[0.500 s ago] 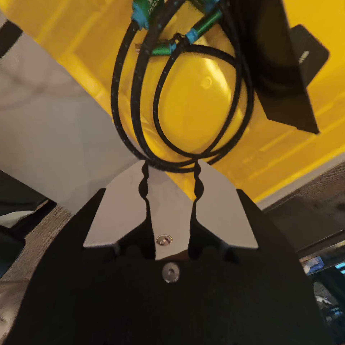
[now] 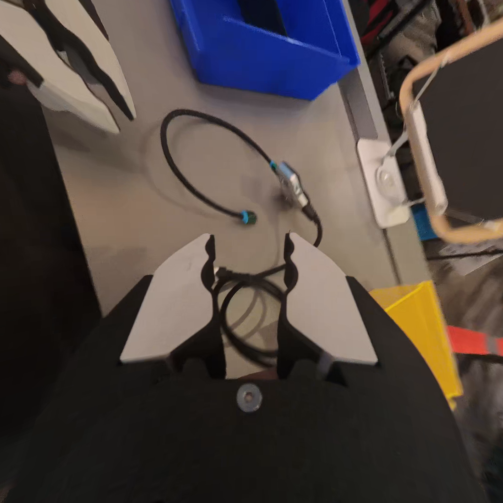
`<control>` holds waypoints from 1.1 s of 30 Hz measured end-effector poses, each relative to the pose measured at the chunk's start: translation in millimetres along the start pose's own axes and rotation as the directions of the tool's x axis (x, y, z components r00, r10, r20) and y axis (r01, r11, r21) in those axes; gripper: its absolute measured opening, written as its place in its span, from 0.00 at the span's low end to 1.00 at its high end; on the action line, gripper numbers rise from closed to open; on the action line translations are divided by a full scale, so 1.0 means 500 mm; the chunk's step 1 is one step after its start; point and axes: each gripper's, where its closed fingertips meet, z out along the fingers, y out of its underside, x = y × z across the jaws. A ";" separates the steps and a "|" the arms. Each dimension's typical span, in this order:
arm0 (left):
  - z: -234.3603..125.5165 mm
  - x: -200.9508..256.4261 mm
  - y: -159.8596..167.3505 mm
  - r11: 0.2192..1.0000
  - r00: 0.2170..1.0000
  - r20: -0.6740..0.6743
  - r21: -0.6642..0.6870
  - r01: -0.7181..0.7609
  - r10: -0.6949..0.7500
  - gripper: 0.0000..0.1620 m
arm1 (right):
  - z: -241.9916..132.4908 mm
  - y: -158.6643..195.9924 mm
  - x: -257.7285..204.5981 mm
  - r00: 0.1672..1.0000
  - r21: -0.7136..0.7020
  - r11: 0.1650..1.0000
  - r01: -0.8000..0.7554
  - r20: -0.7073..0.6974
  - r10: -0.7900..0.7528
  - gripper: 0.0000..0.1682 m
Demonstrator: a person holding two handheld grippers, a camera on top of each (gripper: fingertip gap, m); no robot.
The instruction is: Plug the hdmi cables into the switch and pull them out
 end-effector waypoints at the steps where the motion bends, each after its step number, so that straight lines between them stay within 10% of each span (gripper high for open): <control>1: 0.004 0.001 0.000 1.000 1.000 -0.005 -0.005 -0.003 0.003 0.12 | 0.019 -0.032 0.010 0.998 -0.024 0.997 0.068 -0.006 -0.068 0.28; 6: 0.009 0.003 -0.002 1.000 1.000 -0.004 -0.009 -0.020 0.020 0.12 | 0.221 -0.060 0.069 0.917 -0.366 0.844 0.391 0.074 -0.393 0.28; 15: -0.033 -0.007 -0.002 1.000 1.000 0.020 0.022 -0.008 0.008 0.12 | 0.435 0.124 0.136 0.795 -0.746 0.367 0.556 0.349 -0.495 0.24; 23: -0.072 -0.037 -0.008 0.999 0.997 0.076 0.046 0.024 -0.027 0.12 | 0.378 -0.041 0.184 0.796 -0.337 0.761 0.554 -0.056 -0.603 0.21; 33: -0.111 -0.126 -0.150 0.967 0.983 0.015 0.184 0.179 -0.184 0.16 | 0.236 -0.132 0.126 0.780 0.246 0.794 0.556 -0.484 -0.397 0.21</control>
